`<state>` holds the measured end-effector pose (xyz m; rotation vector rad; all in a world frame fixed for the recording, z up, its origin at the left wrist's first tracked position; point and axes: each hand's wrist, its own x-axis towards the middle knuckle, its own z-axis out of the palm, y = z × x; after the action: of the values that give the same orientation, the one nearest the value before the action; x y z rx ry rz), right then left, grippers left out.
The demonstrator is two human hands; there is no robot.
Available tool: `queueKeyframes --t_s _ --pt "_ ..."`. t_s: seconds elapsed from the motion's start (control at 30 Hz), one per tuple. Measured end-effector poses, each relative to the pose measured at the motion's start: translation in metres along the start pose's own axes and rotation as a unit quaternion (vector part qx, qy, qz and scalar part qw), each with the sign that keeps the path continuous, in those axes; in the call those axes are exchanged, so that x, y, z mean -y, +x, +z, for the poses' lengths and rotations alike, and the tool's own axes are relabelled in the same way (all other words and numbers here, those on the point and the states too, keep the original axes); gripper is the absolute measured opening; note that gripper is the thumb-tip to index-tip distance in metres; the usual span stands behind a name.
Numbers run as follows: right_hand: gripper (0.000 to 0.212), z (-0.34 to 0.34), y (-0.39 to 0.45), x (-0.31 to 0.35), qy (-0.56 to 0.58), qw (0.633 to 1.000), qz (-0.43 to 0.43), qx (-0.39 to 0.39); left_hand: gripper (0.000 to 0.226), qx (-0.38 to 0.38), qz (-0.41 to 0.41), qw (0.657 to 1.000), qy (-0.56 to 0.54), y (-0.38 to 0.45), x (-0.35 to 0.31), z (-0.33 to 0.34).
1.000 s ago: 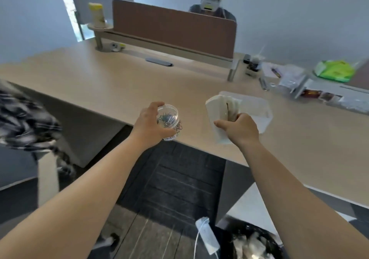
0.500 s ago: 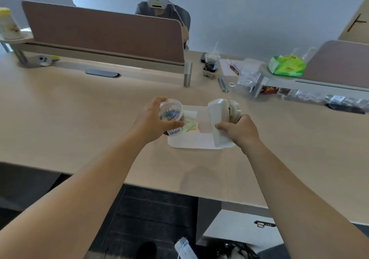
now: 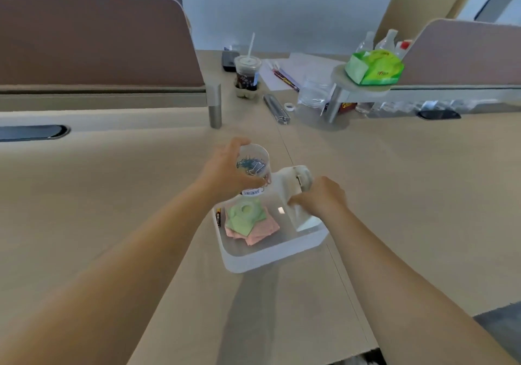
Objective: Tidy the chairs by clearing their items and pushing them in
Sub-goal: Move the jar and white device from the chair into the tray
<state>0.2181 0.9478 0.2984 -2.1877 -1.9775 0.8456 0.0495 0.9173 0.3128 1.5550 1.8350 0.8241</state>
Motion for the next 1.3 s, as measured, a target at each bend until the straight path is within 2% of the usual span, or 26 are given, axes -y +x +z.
queueKeyframes --t_s 0.1,0.23,0.33,0.47,0.57,0.77,0.97,1.13,1.23,1.3 --pt "0.035 0.012 0.015 0.004 -0.039 0.999 0.028 0.003 0.079 0.023 0.02 1.0 -0.008 0.025 0.006 0.001" --pt "0.021 0.029 0.03 0.004 -0.084 0.995 0.046 0.019 0.079 0.037 0.045 0.998 -0.019 0.044 0.012 0.005" --pt "0.032 0.044 0.039 0.004 -0.102 0.993 0.054 0.016 0.08 0.045 0.049 0.997 -0.027 0.052 0.017 0.008" --pt "0.036 0.048 0.044 0.003 -0.11 0.993 0.045 0.006 0.081 0.051 0.044 0.997 -0.024 0.054 0.025 0.009" --pt "0.034 0.03 0.043 0.005 -0.066 0.997 0.01 -0.032 0.082 0.05 0.042 0.998 -0.016 0.049 0.024 0.008" --pt "0.032 0.001 0.031 0.005 0.102 0.989 -0.051 -0.089 0.08 0.057 0.027 0.998 0.015 0.023 0.015 0.007" --pt "0.033 -0.003 0.017 -0.002 0.176 0.979 -0.079 -0.067 0.076 0.179 -0.026 0.969 0.171 0.001 0.025 0.035" --pt "0.033 -0.003 0.015 -0.014 0.188 0.976 -0.086 -0.064 0.081 0.221 -0.048 0.948 0.224 -0.001 0.036 0.053" --pt "0.033 0.0 0.016 -0.014 0.193 0.975 -0.089 -0.063 0.071 0.209 -0.045 0.951 0.225 0.002 0.037 0.051" --pt "0.032 0.002 0.015 -0.011 0.194 0.974 -0.097 -0.062 0.057 0.159 -0.036 0.97 0.182 0.004 0.032 0.045"
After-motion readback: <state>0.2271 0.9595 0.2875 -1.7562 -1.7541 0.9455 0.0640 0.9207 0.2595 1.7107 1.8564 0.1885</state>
